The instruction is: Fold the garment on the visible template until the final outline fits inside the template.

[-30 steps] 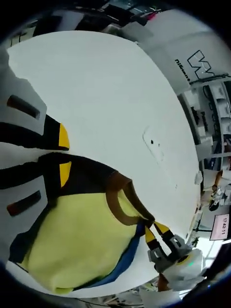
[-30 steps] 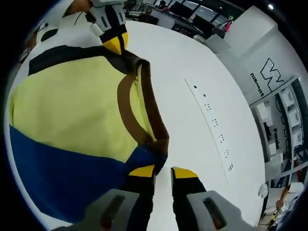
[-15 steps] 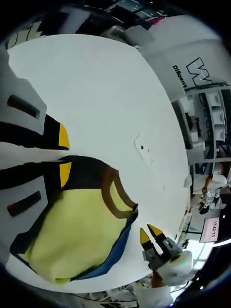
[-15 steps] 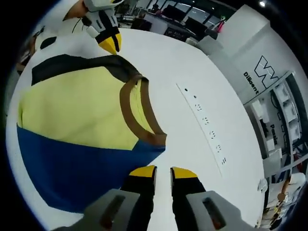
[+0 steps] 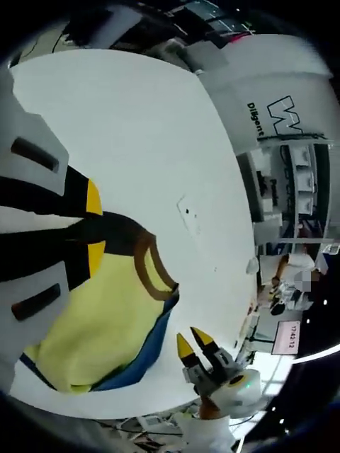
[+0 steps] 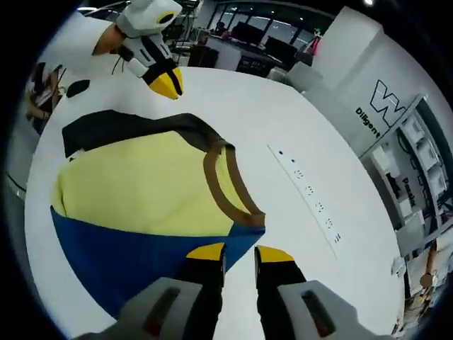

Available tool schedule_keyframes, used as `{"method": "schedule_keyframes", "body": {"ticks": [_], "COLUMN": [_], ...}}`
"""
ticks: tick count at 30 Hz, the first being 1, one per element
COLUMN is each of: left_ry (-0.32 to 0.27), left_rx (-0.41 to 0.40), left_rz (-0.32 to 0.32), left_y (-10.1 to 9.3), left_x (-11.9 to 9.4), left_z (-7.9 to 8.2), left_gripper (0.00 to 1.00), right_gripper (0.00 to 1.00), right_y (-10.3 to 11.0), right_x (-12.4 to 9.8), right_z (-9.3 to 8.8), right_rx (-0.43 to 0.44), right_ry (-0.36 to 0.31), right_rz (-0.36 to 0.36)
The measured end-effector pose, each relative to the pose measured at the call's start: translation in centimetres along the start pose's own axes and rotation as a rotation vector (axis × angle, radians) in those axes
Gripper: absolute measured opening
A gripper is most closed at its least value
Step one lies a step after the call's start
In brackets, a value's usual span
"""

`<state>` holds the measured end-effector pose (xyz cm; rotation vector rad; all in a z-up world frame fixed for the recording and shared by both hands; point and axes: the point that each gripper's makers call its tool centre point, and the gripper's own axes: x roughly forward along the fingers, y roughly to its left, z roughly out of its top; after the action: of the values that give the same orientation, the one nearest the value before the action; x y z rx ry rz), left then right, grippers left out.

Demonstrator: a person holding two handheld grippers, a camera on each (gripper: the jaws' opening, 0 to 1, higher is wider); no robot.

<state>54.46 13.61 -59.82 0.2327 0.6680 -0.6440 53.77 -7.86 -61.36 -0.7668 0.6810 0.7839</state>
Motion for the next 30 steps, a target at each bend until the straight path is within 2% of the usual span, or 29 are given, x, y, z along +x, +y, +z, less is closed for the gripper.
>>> {"method": "schedule_keyframes", "body": {"ticks": [4, 13, 19, 22, 30], "left_ry": [-0.052, -0.076, -0.099, -0.089, -0.123], "left_rx": [-0.011, -0.004, 0.003, 0.032, 0.052], "left_rz": [-0.015, -0.032, -0.092, -0.123, -0.157], "left_y": [-0.7, -1.9, -3.8, -4.8, -5.6], "left_x": [-1.1, -3.2, -4.4, -5.3, -7.3], "left_z": [0.4, -0.1, -0.1, -0.6, -0.4], "left_gripper": [0.12, 0.14, 0.21, 0.23, 0.28], "right_gripper": [0.15, 0.22, 0.27, 0.30, 0.35], "right_y": [1.1, 3.1, 4.0, 4.4, 5.8], "right_x": [-0.9, -2.7, -3.6, -4.3, -5.7], "right_z": [0.6, 1.3, 1.3, 1.3, 1.3], "right_rx": [0.013, 0.050, 0.078, 0.109, 0.143], "right_ry": [-0.026, -0.062, -0.073, -0.086, -0.103], "right_rz": [0.006, 0.013, 0.021, 0.025, 0.029]}}
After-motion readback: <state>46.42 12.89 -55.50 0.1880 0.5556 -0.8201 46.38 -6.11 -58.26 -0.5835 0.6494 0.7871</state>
